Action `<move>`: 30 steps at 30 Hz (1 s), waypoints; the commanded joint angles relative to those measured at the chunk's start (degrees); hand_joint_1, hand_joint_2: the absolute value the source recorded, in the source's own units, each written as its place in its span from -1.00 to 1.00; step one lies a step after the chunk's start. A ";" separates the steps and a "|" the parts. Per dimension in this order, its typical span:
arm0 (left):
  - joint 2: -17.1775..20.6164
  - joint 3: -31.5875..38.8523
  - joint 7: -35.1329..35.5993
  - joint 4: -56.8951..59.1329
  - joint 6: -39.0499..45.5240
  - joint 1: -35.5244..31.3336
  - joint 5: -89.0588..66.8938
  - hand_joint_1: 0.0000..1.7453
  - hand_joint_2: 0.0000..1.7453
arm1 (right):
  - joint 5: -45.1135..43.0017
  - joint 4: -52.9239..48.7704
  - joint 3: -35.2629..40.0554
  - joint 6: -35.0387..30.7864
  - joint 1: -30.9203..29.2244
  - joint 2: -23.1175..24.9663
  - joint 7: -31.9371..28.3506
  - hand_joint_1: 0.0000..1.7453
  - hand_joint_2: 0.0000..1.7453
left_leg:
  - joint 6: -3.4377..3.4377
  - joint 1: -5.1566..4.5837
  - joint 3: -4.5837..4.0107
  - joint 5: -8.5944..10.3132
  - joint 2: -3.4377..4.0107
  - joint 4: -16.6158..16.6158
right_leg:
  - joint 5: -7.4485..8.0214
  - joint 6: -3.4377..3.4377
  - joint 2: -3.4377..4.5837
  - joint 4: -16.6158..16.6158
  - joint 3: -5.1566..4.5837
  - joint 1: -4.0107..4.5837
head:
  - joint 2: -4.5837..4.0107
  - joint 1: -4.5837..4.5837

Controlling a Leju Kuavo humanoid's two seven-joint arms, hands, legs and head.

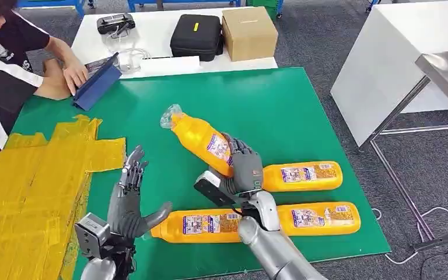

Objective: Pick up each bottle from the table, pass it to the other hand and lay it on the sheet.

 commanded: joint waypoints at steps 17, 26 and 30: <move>2.39 -7.82 0.50 4.72 1.03 -3.90 -1.47 -1.00 1.00 | -12.50 -8.69 -8.65 0.26 4.70 4.45 -16.44 1.00 1.00 | -0.08 0.07 0.14 -0.05 -0.17 -0.01 | -0.09 -0.11 -0.12 -0.02 0.16 0.06 | 0.00 0.00; 3.25 -7.24 1.37 9.78 -1.31 -7.93 5.95 -1.00 1.00 | -32.24 -5.71 8.09 28.22 4.31 1.40 -19.53 1.00 1.00 | -0.18 0.19 0.43 -0.18 -0.11 0.00 | -0.15 -0.23 -0.01 -0.05 0.43 0.18 | 0.00 0.00; 3.18 -6.99 1.58 10.47 -1.82 -8.20 7.02 -1.00 1.00 | -33.28 -6.49 10.63 30.75 4.36 0.44 -20.41 1.00 1.00 | -0.17 0.22 0.48 -0.22 -0.09 0.00 | -0.20 -0.22 0.00 -0.07 0.47 0.20 | 0.00 -0.02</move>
